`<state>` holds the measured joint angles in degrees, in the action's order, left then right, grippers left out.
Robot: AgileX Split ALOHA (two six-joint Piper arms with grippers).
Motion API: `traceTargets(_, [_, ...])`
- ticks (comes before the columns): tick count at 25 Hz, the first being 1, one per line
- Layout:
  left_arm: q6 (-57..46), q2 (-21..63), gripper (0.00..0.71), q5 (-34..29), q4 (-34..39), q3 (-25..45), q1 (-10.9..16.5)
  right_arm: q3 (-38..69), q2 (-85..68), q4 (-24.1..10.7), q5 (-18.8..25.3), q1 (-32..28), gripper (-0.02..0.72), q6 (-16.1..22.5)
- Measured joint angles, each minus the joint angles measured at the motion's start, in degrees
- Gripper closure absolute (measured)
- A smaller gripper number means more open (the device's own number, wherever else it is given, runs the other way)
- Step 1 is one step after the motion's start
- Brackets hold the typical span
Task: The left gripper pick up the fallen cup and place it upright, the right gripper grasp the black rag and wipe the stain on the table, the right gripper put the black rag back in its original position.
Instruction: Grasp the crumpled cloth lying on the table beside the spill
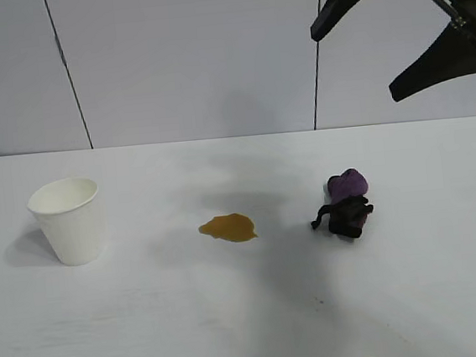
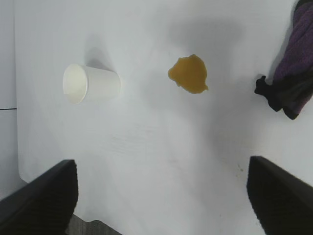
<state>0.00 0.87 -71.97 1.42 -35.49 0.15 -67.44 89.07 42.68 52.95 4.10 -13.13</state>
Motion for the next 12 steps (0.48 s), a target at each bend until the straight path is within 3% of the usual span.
traceTargets(4, [0.0,0.1,0.021,5.6,0.3,5.9,0.0,0.0,0.0,0.0,0.0,0.0,0.054,0.0])
traceTargets(12, [0.3,0.1,0.021,6.9,0.4,8.0,0.0,0.0,0.0,-0.4,0.1,0.0,0.054,0.0])
